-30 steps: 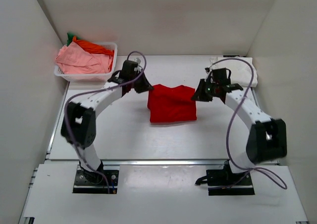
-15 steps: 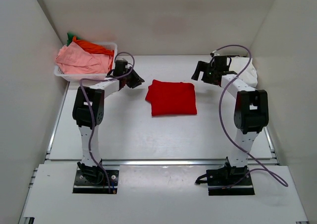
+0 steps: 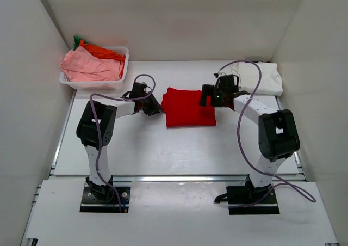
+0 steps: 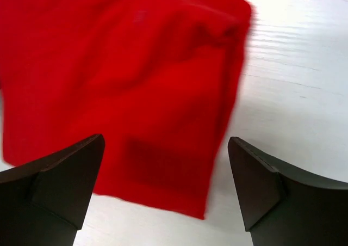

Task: Fold and stack the t-shirts
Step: Fold the long partially folded tshirt into a neat square, then put the neatly folded tshirt into the corner of the board with the right arm

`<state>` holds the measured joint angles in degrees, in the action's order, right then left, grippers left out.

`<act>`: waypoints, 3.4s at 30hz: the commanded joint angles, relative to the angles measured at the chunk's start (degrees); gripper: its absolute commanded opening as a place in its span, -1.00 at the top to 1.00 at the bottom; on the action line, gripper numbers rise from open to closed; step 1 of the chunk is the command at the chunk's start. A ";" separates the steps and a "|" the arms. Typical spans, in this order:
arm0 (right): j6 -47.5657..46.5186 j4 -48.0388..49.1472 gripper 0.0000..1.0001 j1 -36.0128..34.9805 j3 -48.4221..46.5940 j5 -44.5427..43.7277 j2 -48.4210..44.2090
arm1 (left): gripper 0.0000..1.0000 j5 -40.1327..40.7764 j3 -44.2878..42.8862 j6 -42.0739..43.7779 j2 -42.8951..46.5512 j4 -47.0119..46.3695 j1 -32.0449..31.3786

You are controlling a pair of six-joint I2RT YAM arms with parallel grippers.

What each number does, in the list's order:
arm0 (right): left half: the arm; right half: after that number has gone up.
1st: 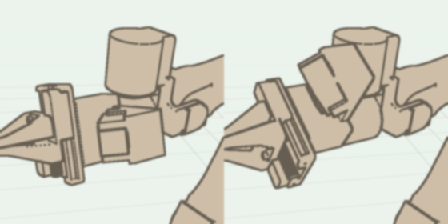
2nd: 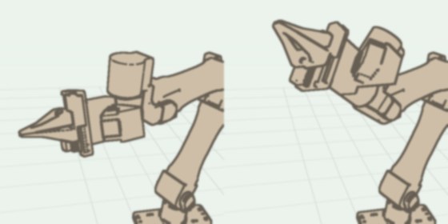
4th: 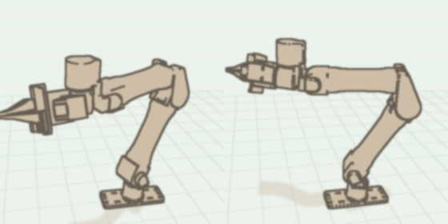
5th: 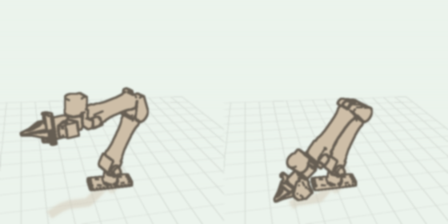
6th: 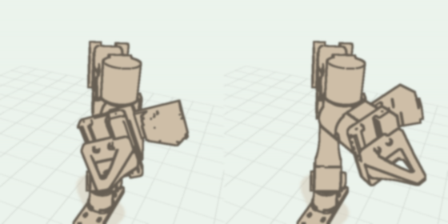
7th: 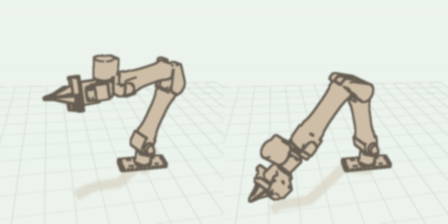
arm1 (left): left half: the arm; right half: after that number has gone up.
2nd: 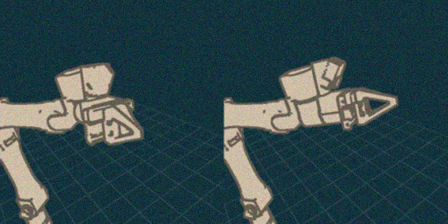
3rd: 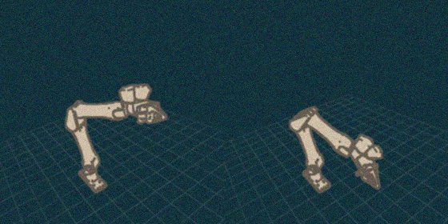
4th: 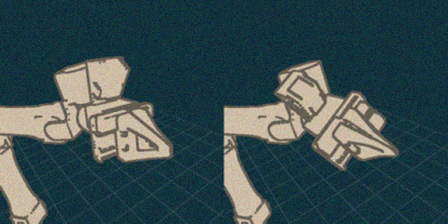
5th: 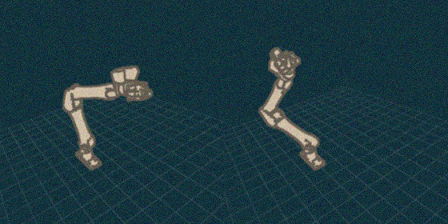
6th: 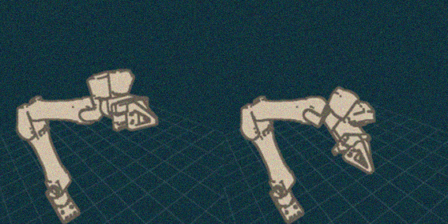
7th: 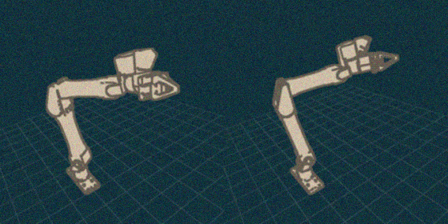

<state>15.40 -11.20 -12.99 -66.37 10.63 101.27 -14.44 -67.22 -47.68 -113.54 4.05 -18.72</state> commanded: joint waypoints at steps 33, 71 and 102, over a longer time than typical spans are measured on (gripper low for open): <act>8.44 -6.89 1.00 -0.54 -17.11 38.77 23.27 | 0.63 -4.28 -7.93 0.66 -3.10 5.53 -3.25; -34.90 -4.79 1.00 27.94 -52.87 -9.57 26.67 | 0.61 -10.00 3.50 12.53 11.58 13.52 1.58; -17.96 -19.55 -0.99 5.72 -5.47 -37.28 -20.03 | 0.54 -16.25 20.54 20.79 42.93 14.05 -2.99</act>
